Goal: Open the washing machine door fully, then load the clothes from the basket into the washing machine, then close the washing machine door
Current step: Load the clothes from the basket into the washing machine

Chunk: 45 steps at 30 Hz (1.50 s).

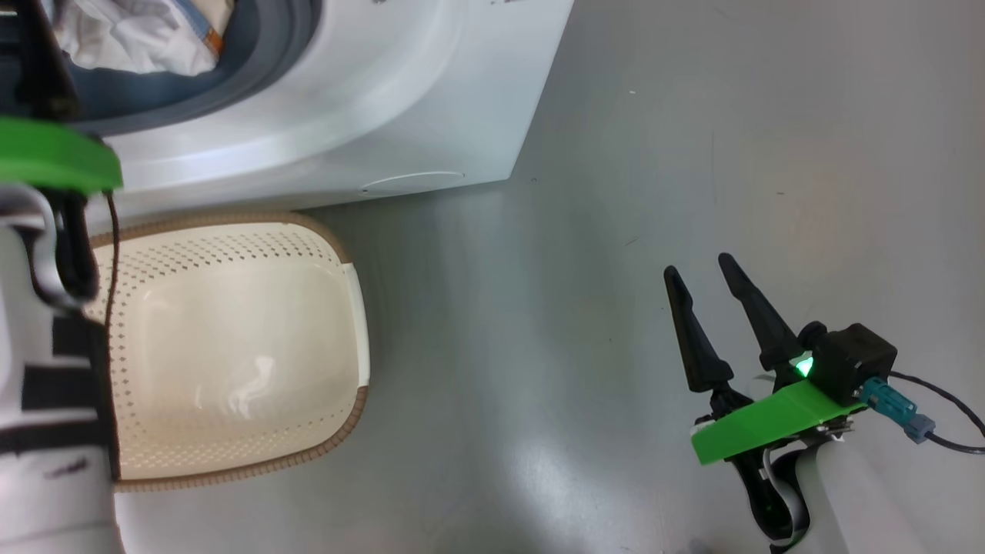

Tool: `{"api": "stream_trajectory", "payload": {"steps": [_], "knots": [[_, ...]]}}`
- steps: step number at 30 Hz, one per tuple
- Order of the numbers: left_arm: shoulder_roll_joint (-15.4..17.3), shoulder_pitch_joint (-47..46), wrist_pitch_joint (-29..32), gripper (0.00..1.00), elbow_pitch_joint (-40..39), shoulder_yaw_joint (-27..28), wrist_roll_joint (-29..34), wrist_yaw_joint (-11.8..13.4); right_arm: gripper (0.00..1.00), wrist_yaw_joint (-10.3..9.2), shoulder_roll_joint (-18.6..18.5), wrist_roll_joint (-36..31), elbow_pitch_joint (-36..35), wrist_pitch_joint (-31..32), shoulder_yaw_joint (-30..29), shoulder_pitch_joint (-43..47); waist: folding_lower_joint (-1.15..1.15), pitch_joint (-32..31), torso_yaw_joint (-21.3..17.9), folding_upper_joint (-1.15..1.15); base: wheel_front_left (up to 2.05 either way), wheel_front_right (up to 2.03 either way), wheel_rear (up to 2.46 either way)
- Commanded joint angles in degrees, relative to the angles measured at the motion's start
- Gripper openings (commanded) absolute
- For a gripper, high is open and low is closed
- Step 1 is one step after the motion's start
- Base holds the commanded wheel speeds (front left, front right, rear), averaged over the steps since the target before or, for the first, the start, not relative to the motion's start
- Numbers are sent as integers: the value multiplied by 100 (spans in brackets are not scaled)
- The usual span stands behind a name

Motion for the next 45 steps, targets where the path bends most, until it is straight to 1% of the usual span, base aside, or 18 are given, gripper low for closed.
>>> {"api": "stream_trajectory", "payload": {"steps": [1, 9, 13, 27, 38, 45], "knots": [[237, 276, -29, 100, -288, 141, -71, -26, 100, 9, 23, 52, -121, -27, 142, 179, 0, -34, -16, 0, 0, 0, 0], [148, 1203, -29, 100, -1042, 407, -146, -6, 100, 9, 47, 74, -165, -27, 164, 174, 0, -56, -36, 0, 0, 0, 0], [-43, 1687, -29, 100, -1399, 547, -226, 14, 100, 9, 52, 74, -180, -27, 159, 173, 0, -61, -17, 0, 0, 0, 0], [-397, 2934, -29, 100, -2012, 772, -239, 137, 100, 9, 10, 88, -156, -27, 191, 114, 0, -66, 8, 0, 0, 0, 0], [-468, 3678, -29, 100, -2279, 558, -298, 225, 100, 9, -16, 93, -156, -27, 176, 108, 0, -93, 49, 0, 0, 0, 0], [-471, 4180, -29, 100, -2581, 317, -429, 400, 100, 9, -31, 94, -152, -27, 167, 120, 0, -132, 49, 0, 0, 0, 0]]}}
